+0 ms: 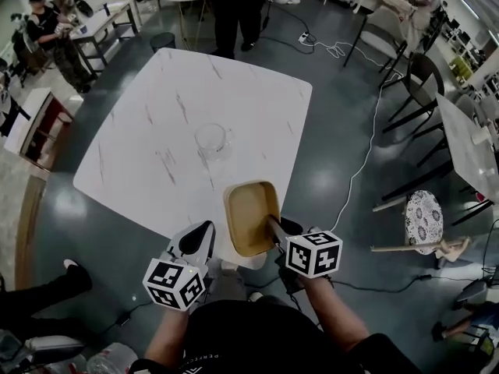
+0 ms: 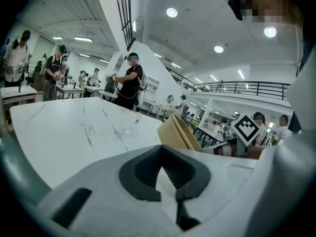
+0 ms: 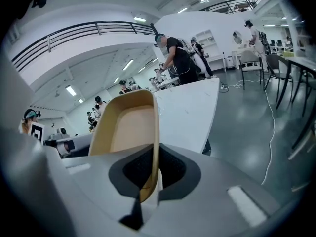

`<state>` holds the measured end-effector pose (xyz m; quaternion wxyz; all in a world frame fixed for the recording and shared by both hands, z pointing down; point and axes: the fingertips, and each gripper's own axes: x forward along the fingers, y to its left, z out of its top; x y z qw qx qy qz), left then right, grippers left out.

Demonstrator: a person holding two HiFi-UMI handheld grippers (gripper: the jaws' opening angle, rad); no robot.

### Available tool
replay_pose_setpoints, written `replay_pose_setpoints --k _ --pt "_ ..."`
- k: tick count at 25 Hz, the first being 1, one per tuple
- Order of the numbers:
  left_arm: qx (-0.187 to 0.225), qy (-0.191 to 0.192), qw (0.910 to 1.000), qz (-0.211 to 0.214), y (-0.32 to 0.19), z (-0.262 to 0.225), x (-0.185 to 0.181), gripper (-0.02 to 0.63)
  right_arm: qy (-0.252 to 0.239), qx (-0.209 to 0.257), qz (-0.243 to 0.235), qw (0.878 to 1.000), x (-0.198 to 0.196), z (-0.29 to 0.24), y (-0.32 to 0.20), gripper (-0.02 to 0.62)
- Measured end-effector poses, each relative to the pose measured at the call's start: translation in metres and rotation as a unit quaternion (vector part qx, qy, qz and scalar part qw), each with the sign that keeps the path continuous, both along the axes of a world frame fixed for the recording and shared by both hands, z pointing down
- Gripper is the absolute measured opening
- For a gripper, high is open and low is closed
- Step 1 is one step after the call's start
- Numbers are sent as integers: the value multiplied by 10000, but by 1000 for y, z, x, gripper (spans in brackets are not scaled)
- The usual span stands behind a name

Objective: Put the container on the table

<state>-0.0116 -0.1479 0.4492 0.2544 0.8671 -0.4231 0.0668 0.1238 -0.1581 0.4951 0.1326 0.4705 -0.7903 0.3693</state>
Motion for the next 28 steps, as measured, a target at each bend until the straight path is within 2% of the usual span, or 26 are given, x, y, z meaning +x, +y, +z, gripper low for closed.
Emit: replay_pose_setpoints --k 9,15,28 --pt "-83 -31 9998 171 -43 7 -7 -14 26 -91 133 9999 -6 7 -36 14" --pt "-128 -43 9998 147 -45 10 -15 -14 -46 -87 70 9999 -17 10 -42 14" --pt "-118 -11 9996 -242 50 6 11 -14 -41 -28 -286 9996 4 6 32 13"
